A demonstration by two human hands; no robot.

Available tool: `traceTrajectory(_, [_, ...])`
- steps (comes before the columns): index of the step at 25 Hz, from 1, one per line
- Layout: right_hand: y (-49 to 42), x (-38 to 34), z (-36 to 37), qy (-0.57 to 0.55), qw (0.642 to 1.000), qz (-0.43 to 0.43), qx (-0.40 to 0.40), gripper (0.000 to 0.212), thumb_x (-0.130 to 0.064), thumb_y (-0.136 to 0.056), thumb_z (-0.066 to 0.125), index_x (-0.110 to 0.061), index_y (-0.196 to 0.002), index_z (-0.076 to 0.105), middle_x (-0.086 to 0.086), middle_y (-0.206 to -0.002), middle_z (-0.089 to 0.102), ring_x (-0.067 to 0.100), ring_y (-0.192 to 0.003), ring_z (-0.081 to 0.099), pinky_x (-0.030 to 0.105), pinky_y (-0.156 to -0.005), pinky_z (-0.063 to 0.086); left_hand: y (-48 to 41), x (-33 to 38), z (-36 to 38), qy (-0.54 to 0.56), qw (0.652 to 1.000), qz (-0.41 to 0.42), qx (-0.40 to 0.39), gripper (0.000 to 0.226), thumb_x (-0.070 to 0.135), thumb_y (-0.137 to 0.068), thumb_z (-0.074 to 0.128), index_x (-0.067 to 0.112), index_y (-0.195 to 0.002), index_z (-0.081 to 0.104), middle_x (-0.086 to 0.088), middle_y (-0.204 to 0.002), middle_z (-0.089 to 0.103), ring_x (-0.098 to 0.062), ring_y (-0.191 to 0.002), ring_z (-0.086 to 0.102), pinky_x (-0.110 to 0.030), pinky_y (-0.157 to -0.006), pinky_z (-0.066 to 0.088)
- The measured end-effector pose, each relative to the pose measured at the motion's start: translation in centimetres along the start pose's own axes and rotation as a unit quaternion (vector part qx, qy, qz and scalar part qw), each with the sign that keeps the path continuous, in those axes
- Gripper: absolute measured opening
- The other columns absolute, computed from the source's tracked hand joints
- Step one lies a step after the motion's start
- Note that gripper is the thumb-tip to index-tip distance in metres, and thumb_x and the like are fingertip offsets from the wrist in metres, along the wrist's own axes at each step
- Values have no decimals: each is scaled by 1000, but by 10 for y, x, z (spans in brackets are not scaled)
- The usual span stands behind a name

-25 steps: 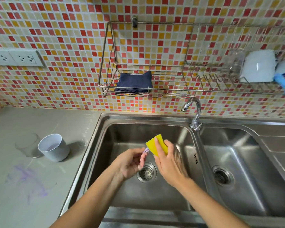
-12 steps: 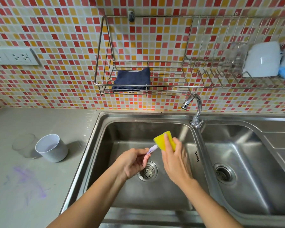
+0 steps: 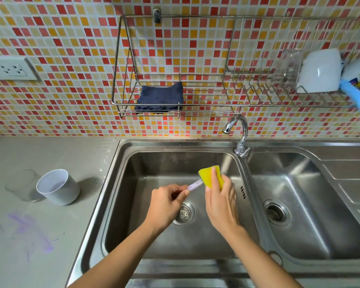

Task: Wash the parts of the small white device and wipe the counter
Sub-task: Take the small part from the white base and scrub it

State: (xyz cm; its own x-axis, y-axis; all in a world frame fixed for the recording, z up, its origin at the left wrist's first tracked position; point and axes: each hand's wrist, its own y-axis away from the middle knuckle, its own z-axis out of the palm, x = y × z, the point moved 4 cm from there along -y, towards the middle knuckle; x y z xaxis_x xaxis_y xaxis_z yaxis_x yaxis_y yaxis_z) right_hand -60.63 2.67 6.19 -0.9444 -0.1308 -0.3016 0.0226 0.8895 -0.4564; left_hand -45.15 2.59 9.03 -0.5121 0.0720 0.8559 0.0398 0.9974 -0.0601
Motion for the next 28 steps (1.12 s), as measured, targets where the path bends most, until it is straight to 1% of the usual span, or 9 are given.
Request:
traceTrajectory(3, [7, -2, 2, 12, 999, -43, -11, 58, -32, -85, 37, -10, -138, 34, 15, -116, 42, 36, -82, 61, 36, -65, 52, 0, -2, -1, -32, 999, 36, 16, 18, 27, -86, 66, 16, -97, 75, 2, -83, 76, 8, -71, 62, -15, -65, 47])
traceTrajectory(5, [4, -1, -1, 4, 1000, -1, 6, 57, -31, -85, 37, -9, -138, 35, 17, -115, 46, 36, -82, 60, 35, -65, 51, 1, -3, 0, -47, 997, 56, 22, 18, 25, -87, 66, 16, -100, 74, 0, -84, 76, -2, -75, 65, -22, -69, 51])
traceTrajectory(8, [7, 0, 4, 16, 999, -23, -18, 58, -32, -85, 37, -9, -138, 35, 16, -116, 45, 35, -83, 59, 36, -67, 52, 2, -3, 1, -59, 994, 84, 37, 19, 24, -87, 66, 15, -102, 74, -1, -83, 76, -10, -70, 67, -28, -70, 52])
traceTrajectory(10, [4, -1, 3, -1, 1000, 17, -9, 58, -31, -86, 36, -9, -139, 33, 19, -116, 49, 37, -86, 60, 39, -68, 52, 3, -3, 0, -81, 989, 116, 39, 20, 24, -87, 65, 15, -101, 74, -1, -81, 76, -13, -67, 67, -28, -68, 51])
traceTrajectory(15, [5, -6, 4, 5, 1000, 15, -14, 57, -31, -86, 36, -8, -138, 35, 16, -116, 46, 36, -85, 59, 38, -67, 52, 5, -4, 2, -126, 973, 184, 54, 19, 24, -83, 62, 15, -95, 74, 3, -76, 74, -10, -64, 62, -28, -61, 51])
traceTrajectory(19, [8, -4, 8, 23, 999, 4, -31, 57, -32, -86, 36, -8, -138, 35, 16, -116, 45, 34, -83, 59, 38, -67, 51, 7, -6, 3, -128, 970, 195, 66, 23, 29, -85, 60, 13, -93, 74, 4, -77, 74, -8, -65, 60, -25, -59, 49])
traceTrajectory(22, [4, -4, 4, 5, 999, 37, -16, 58, -32, -85, 35, -8, -138, 34, 18, -116, 47, 36, -84, 59, 39, -66, 51, 6, -6, 2, -129, 969, 199, 67, 19, 22, -82, 64, 12, -94, 74, 4, -79, 74, -9, -65, 62, -25, -60, 49])
traceTrajectory(25, [7, -7, 9, 21, 1000, -7, -20, 58, -33, -85, 36, -9, -138, 34, 14, -116, 42, 34, -84, 58, 37, -66, 51, 5, -5, 3, -128, 969, 203, 66, 18, 20, -82, 65, 12, -94, 74, 3, -80, 75, -9, -65, 62, -23, -61, 49])
traceTrajectory(28, [5, -7, 6, 1, 1000, 29, -9, 58, -31, -85, 35, -8, -139, 32, 17, -116, 47, 37, -83, 59, 39, -67, 51, 4, -6, 3, -125, 969, 202, 68, 19, 20, -81, 64, 11, -94, 74, 2, -79, 74, -8, -65, 60, -23, -61, 49])
